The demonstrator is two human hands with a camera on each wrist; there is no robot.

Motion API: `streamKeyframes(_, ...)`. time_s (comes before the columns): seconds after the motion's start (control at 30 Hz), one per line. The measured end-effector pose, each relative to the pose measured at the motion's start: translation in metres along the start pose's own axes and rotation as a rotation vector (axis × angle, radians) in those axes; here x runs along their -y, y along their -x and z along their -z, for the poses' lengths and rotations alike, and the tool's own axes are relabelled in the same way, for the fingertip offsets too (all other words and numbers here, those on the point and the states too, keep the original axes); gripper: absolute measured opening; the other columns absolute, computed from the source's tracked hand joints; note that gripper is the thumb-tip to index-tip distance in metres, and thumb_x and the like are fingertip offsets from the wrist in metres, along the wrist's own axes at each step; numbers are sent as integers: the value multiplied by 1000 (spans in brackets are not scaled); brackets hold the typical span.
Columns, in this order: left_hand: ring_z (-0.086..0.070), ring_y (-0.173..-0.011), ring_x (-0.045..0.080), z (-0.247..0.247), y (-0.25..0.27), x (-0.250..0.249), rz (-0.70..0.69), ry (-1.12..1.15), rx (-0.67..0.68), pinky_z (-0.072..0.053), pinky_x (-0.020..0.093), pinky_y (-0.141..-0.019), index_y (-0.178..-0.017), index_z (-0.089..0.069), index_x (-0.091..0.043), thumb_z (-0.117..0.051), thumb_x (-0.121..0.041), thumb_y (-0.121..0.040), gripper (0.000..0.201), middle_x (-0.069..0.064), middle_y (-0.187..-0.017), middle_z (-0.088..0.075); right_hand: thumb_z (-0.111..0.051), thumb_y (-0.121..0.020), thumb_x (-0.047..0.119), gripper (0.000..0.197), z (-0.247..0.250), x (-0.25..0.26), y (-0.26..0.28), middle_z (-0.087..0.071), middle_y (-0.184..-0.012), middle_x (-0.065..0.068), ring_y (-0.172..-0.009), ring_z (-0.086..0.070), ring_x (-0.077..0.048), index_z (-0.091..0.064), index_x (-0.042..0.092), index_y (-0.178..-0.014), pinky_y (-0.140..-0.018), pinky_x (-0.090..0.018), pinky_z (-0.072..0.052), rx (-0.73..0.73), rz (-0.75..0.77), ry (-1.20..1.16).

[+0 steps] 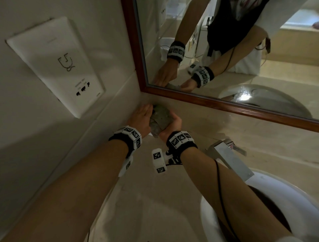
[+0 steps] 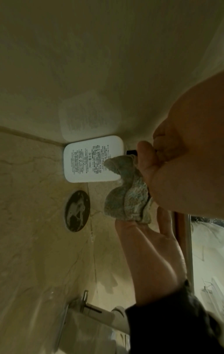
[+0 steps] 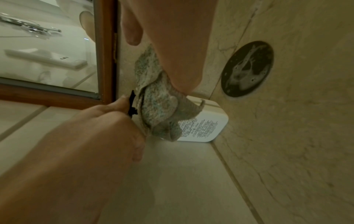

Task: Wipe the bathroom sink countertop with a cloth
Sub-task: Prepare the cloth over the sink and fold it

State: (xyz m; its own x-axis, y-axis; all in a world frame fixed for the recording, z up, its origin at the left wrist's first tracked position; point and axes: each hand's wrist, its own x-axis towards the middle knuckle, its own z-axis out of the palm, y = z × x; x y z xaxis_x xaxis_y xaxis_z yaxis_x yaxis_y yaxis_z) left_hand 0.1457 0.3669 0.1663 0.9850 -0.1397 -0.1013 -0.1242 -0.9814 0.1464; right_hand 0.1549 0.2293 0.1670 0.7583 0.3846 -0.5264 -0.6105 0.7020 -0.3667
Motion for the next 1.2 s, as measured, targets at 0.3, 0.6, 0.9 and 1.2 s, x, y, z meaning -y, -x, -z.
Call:
streamKeyframes(0.3, -6, -148, 28, -3, -4, 1, 28, 45, -12, -7, 35, -120, -152, -7, -5, -50, -12, -91, 75, 13, -160, -8, -39, -94, 43, 49, 3, 1, -4, -66, -101, -16, -87, -61, -31, -68, 5, -103, -83, -38, -47, -36, 6, 1)
streamKeyframes(0.6, -5, -148, 27, -6, -4, 2, 47, 104, 9, -6, 36, -121, -152, -4, -6, -51, -14, -90, 78, 13, -161, -5, -46, -90, 41, 46, 6, -1, -3, -67, -108, -17, -95, -61, -32, -70, 5, -108, -97, -41, -44, -44, 22, 1)
streamKeyframes(0.9, 7, -148, 23, 19, -3, -4, 97, 169, 199, -1, 32, -120, -152, 7, -7, -55, -22, -93, 87, 9, -160, 11, -49, -92, 38, 46, 17, 5, 24, -66, -118, -19, -108, -60, -35, -66, 4, -117, -98, -45, -46, 41, 43, -30)
streamKeyframes(1.2, -7, -148, 20, 58, 3, -44, 19, 495, 69, -21, 39, -118, -154, -7, -23, -44, -5, -92, 74, 1, -162, 3, -54, -84, 22, 37, 35, 32, 68, -63, -124, -19, -111, -59, -37, -67, 5, -115, -103, -48, -43, 26, 137, 136)
